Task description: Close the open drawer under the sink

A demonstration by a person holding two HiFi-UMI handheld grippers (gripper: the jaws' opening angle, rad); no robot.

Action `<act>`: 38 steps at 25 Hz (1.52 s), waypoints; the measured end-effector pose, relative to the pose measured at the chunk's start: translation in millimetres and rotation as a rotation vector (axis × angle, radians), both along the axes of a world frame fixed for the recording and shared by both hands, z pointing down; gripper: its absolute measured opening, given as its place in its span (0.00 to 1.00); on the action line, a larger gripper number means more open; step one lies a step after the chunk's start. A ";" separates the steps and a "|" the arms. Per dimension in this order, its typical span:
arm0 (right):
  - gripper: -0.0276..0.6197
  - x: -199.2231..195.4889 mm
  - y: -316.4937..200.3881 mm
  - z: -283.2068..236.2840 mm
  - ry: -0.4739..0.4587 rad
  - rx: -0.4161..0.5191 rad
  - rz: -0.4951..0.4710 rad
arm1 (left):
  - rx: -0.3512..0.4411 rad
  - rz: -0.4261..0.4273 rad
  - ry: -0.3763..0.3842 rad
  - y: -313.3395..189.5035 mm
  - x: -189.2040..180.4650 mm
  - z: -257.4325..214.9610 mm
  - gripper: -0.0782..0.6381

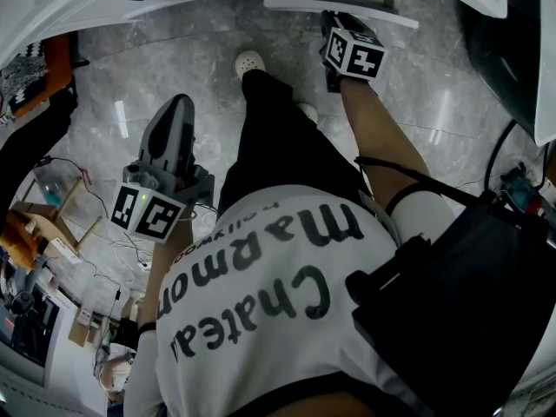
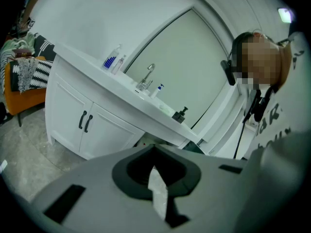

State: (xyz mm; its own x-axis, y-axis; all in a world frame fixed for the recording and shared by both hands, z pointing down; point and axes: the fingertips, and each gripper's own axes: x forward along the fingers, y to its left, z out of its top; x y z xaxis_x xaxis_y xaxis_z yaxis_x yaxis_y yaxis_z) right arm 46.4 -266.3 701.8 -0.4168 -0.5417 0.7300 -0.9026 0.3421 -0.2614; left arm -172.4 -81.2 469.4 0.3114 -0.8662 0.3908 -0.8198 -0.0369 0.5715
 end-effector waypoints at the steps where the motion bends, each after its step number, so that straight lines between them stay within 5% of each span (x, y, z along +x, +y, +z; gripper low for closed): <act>1: 0.26 -0.3 -1.0 0.4 0.000 0.003 0.000 | -0.001 -0.002 -0.001 0.4 -0.5 0.6 0.12; 38: 0.27 -7.8 -58.8 -8.5 -0.005 0.047 0.048 | -0.019 -0.092 -0.008 3.6 -29.8 7.7 0.12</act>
